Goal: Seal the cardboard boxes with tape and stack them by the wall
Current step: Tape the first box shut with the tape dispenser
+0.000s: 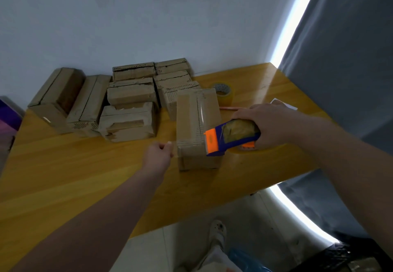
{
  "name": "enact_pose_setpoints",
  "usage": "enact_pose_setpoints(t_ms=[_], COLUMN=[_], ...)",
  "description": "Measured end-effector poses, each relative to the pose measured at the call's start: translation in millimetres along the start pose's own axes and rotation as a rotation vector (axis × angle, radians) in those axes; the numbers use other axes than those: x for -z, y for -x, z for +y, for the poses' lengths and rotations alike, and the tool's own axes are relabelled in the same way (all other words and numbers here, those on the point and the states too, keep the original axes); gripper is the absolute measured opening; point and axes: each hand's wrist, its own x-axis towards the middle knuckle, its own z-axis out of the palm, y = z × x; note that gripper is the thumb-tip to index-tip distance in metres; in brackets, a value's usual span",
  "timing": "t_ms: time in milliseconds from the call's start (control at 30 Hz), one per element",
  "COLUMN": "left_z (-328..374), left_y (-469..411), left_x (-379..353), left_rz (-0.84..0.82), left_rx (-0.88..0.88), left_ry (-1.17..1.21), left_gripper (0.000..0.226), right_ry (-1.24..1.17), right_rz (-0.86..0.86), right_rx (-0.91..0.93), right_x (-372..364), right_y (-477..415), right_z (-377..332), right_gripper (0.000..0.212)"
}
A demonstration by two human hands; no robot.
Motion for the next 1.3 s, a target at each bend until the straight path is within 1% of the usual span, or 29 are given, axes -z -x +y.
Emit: enact_pose_setpoints(t_ms=[100,167,233,300,333,400,433,467,533,600,700,767,867,967,1067,1100,1233,1300], left_z=[-2.1,-1.4,-1.1,-3.2,-3.5,-1.8,0.4,4.2,9.8,10.3,8.5,4.9,-0.7,-4.3,-7.4,-8.8,-13.6,-13.9], left_y=[-4.0,-5.0,-5.4,-6.4,-6.5,-9.1,-8.0,-4.4,6.1,15.1,12.8,9.2,13.3,14.6,7.3,3.4,-9.1,-11.8], left_x=[-4.1,-5.2,-4.2,-3.4,-2.9,-3.2,-3.8,-4.8,-9.7,-15.9,-17.2,-16.4,-13.6,-4.1,8.4,12.8,29.4,34.2], left_rz=[-0.046,-0.100,-0.161,-0.205,-0.184,-0.031,0.046,0.078,0.038,-0.066,-0.181,-0.240,-0.249,-0.218,-0.136,-0.147,-0.310,-0.345], left_rx=[0.030,0.068,0.163,0.254,0.235,0.040,-0.068,-0.140,-0.188,-0.182,-0.167,-0.210,-0.344,-0.484,-0.667,-0.701,-0.787,-0.821], left_ry=[-0.043,-0.001,0.049,0.014,-0.043,-0.143,-0.132,-0.091,-0.005,0.037,0.008,-0.073,-0.367,-0.627,-0.988,-1.034,-1.093,-1.123], left_gripper=[0.024,0.022,0.026,0.030,0.030,0.027,0.026,0.028,0.038,0.050,0.070,0.081,0.097,0.094,0.092,0.093,0.098,0.100], right_ry=[-0.024,-0.042,-0.053,-0.067,-0.078,-0.100,-0.114,-0.132,-0.181,-0.227,-0.248,-0.285,-0.324,-0.411,-0.447,-0.460,-0.462,-0.447], right_rz=[-0.003,0.004,-0.001,-0.004,0.000,0.012,0.014,0.015,0.024,0.031,0.026,0.011,0.019,0.013,0.016,0.026,0.053,0.046], right_rx=[0.010,-0.005,-0.019,-0.022,-0.018,-0.011,-0.012,-0.014,-0.008,-0.005,-0.029,-0.062,-0.084,-0.065,-0.033,-0.026,-0.017,-0.013], right_x=[-7.3,-11.7,-13.6,-14.4,-15.4,-18.8,-20.6,-23.1,-27.9,-32.7,-34.5,-33.8,-38.2,-49.3,-58.4,-60.3,-63.4,-61.9], right_y=[-2.1,-2.4,-2.1,-1.8,-1.5,-2.1,-2.2,-2.8,-4.1,-5.3,-4.9,-2.7,-0.8,-3.4,-8.7,-10.0,-11.6,-10.7], right_z=[0.8,3.2,5.7,6.4,6.8,8.9,9.8,11.5,14.0,15.3,14.8,13.5,8.1,-3.4,-25.9,-32.4,-41.0,-39.7], right_gripper=[0.074,0.075,0.075,0.074,0.074,0.074,0.075,0.076,0.076,0.077,0.079,0.080,0.079,0.078,0.077,0.077,0.078,0.080])
